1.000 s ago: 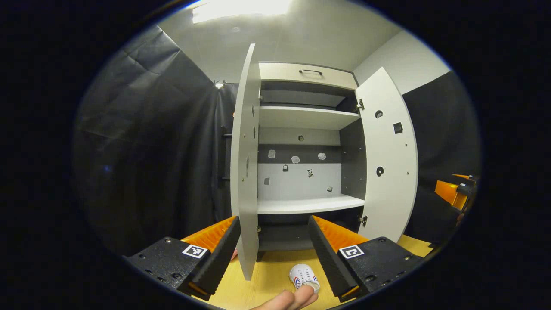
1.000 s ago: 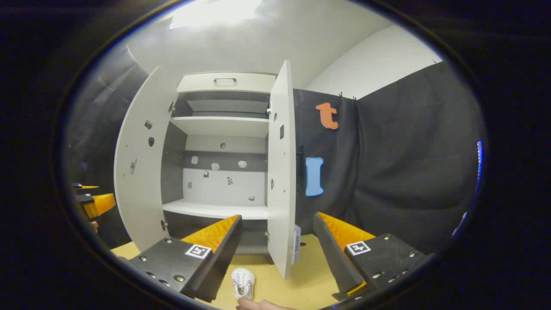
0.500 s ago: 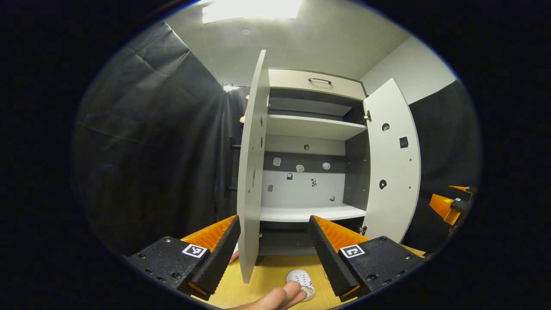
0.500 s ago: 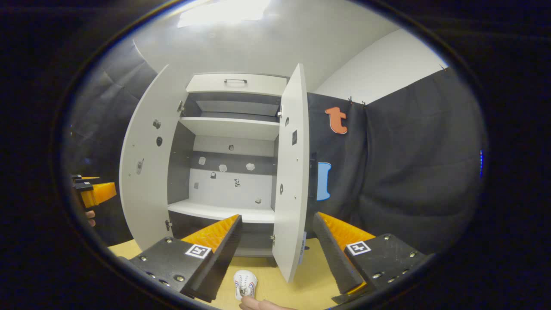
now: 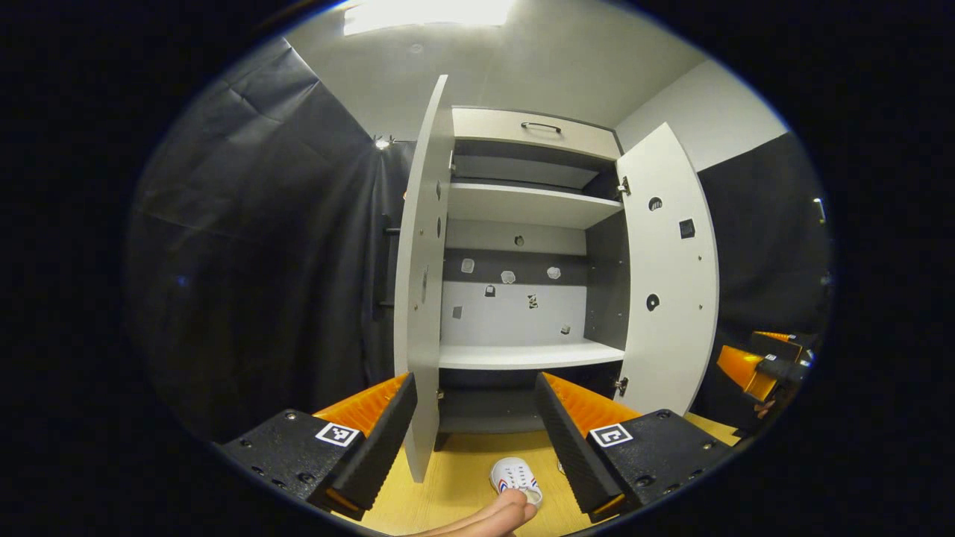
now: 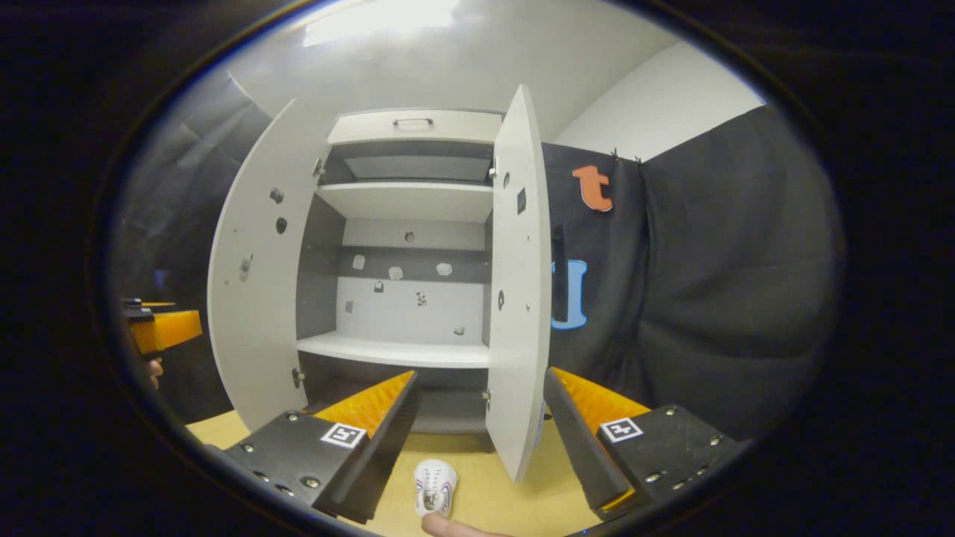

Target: Grab one shoe with the right hand and put it into the shoe cabinet, grab the other shoe with the left hand and put it into the shoe cabinet; then close the right door with the right hand and the left door with the left hand.

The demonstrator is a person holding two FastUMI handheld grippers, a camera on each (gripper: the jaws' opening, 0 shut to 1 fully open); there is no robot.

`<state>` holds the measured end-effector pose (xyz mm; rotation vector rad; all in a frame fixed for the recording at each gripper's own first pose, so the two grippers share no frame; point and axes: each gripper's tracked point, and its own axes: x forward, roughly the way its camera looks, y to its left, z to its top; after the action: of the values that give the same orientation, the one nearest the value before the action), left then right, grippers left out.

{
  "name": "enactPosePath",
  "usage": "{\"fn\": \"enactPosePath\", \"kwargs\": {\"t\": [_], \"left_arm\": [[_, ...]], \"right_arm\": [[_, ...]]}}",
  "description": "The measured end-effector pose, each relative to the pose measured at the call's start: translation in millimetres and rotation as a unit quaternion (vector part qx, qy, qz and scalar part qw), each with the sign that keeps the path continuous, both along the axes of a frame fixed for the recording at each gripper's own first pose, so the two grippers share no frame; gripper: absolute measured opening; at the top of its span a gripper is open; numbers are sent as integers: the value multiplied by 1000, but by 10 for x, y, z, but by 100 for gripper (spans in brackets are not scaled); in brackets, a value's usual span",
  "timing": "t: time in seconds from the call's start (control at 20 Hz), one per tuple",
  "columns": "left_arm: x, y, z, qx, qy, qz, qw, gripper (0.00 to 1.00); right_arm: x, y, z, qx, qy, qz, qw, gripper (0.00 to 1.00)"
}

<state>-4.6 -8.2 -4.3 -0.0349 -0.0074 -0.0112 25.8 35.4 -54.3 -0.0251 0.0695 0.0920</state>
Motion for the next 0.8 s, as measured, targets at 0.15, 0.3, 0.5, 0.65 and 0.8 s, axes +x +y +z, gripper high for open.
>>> {"fn": "enactPosePath", "kwargs": {"t": [0.15,0.3,0.5,0.65,0.8], "left_arm": [[-27,-25,-64,2,-2,-5,1000,96],[-73,9,-72,4,-4,-3,1000,96],[-140,6,-61,5,-15,-7,1000,96],[-167,8,-87,11,-21,-6,1000,96],[-166,-31,-150,17,-15,-12,1000,96]], "right_arm": [[113,130,-565,-3,47,6,999,99],[222,323,-1276,-18,111,19,993,98],[286,629,-2237,-52,199,35,978,99],[272,862,-2869,-63,255,49,964,99],[261,1002,-3426,-76,299,53,950,96]]}}
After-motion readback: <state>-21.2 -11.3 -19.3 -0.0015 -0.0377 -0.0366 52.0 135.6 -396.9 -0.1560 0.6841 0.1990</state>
